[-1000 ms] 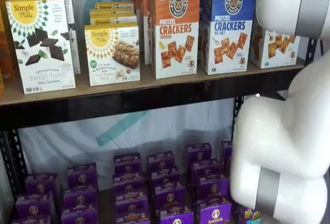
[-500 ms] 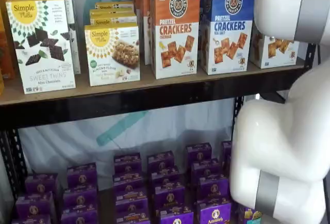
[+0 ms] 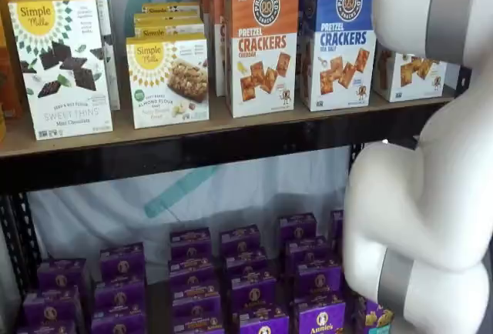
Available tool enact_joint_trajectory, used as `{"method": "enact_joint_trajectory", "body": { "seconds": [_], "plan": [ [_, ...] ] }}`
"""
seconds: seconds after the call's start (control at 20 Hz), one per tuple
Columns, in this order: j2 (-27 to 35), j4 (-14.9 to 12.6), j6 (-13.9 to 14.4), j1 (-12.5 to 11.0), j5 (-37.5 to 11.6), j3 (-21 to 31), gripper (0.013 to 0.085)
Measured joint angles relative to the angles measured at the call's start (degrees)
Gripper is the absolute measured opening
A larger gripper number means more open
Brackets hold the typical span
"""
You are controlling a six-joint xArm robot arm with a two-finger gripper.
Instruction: Retrieve the yellow and white box located on the top shelf, the sixth one from the left
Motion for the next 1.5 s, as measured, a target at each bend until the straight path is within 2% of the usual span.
{"method": "enact_joint_trajectory", "body": {
  "seconds": [0.15, 0.3, 0.4, 0.75, 0.95, 1.25, 1.5],
  "plan": [
    [-2.37, 4.06, -0.65, -1.12, -6.51, 3.26, 0.0850],
    [-5.40, 5.91, -2.70, -0.07, -16.03, 7.91, 0.0850],
    [-5.57, 5.10, -3.48, 1.14, -19.11, 8.45, 0.0850],
    [-3.75, 0.35, -4.49, 4.68, -23.78, 6.93, 0.0850],
    [-0.60, -3.81, -4.14, 6.47, -23.20, 3.28, 0.0850],
    [6.99, -9.65, -1.78, 8.52, -16.70, -6.77, 0.0850],
    [8.88, -11.37, -1.22, 10.08, -17.74, -8.29, 0.0850]
  ]
}}
